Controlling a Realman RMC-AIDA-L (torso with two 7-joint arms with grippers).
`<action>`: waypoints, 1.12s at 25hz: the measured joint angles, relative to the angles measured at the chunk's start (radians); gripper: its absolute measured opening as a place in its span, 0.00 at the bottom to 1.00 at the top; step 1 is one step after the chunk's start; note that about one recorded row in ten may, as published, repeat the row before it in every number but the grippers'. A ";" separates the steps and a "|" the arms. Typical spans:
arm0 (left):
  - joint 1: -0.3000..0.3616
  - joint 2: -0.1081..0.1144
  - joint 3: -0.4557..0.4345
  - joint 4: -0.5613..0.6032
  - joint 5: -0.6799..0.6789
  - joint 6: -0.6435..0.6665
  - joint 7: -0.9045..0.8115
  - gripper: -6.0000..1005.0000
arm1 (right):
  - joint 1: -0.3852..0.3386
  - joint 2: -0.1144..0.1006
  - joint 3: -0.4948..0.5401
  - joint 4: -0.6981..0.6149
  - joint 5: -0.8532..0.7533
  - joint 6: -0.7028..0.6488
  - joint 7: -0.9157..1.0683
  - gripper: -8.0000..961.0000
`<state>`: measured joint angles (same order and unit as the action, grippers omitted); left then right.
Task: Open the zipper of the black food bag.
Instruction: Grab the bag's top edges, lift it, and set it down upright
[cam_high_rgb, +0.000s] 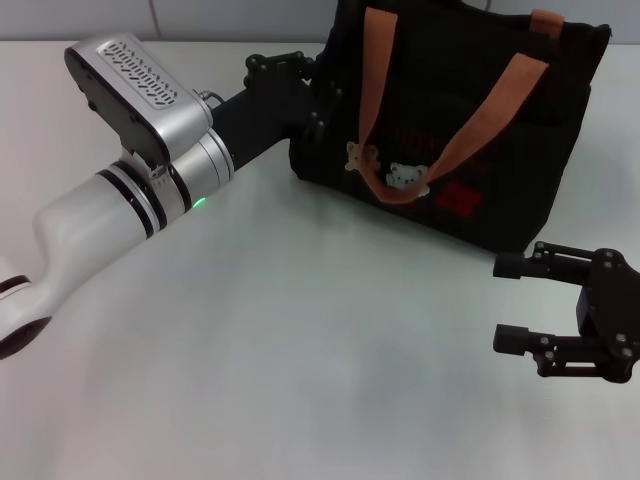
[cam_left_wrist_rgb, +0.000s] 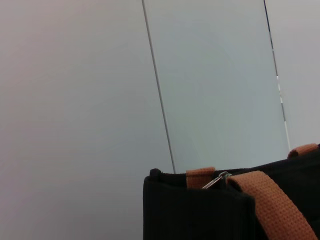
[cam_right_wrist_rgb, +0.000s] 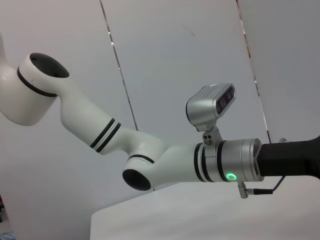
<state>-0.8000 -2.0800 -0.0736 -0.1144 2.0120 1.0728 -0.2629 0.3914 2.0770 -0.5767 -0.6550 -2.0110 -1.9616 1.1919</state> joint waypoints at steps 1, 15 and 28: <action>0.000 0.000 0.000 0.000 0.001 0.002 0.000 0.19 | 0.000 0.000 0.000 0.000 0.000 0.000 0.000 0.83; 0.091 0.011 0.012 0.027 0.106 0.309 -0.029 0.15 | -0.017 -0.014 0.099 -0.015 0.136 -0.140 0.070 0.83; 0.041 0.010 0.105 0.390 0.118 0.685 -0.121 0.14 | 0.017 -0.004 0.200 -0.350 0.230 -0.020 0.419 0.82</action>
<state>-0.7586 -2.0699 0.0313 0.2754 2.1297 1.7579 -0.3839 0.4087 2.0734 -0.3767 -1.0053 -1.7813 -1.9819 1.6106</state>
